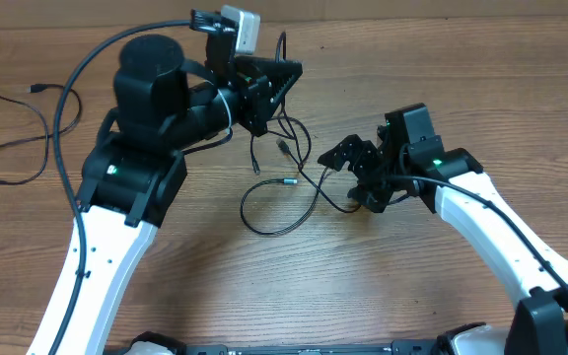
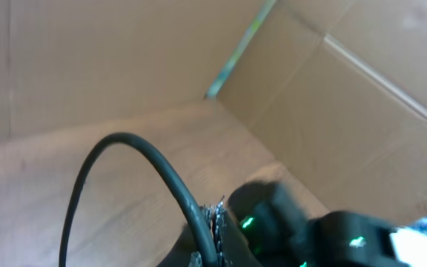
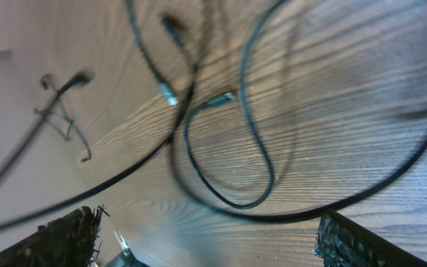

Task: Untangle cables
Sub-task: 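Grasp a black cable with the left gripper and lift it up-left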

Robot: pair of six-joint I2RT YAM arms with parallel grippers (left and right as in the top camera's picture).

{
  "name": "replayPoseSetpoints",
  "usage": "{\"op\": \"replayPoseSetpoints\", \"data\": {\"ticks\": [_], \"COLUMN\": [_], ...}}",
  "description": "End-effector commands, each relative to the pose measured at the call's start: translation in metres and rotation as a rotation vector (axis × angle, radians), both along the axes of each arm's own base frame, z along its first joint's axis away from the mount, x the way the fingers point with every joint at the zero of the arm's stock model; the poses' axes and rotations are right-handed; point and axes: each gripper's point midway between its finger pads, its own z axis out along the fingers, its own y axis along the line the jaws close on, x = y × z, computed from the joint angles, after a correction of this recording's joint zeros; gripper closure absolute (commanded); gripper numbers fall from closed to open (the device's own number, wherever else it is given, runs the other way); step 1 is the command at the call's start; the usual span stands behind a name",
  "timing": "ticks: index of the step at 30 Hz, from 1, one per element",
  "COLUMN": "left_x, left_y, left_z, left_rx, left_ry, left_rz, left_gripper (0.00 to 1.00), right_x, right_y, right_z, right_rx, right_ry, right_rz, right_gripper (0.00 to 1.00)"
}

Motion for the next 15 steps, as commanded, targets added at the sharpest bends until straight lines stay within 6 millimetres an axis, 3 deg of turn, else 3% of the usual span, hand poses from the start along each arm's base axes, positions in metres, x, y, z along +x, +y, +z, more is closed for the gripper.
{"op": "replayPoseSetpoints", "data": {"ticks": [1,5,9,12,15], "left_x": [-0.014,-0.013,-0.003,0.009,0.027], "left_y": [0.005,0.015,0.032,0.051,0.085], "left_z": [0.051,0.084,0.109,0.121,0.125], "left_rx": [-0.066,-0.108,-0.142,-0.141,-0.062], "left_ry": [-0.158,-0.289,-0.382,-0.444,-0.513], "left_rz": [0.004,0.066,0.196,0.331,0.524], "left_gripper": [0.96,0.95,0.96,0.96,0.96], "right_x": [0.004,0.006,0.007,0.007,0.009], "right_y": [0.004,0.003,0.015,0.025,0.019], "right_z": [-0.016,-0.03,-0.036,-0.04,-0.048], "right_rx": [-0.032,-0.078,-0.069,-0.073,-0.149], "right_ry": [0.043,0.078,0.088,0.069,0.05], "right_rz": [-0.047,-0.097,-0.105,-0.083,-0.104], "right_gripper": [0.07,0.17,0.18,0.19,0.19]}}
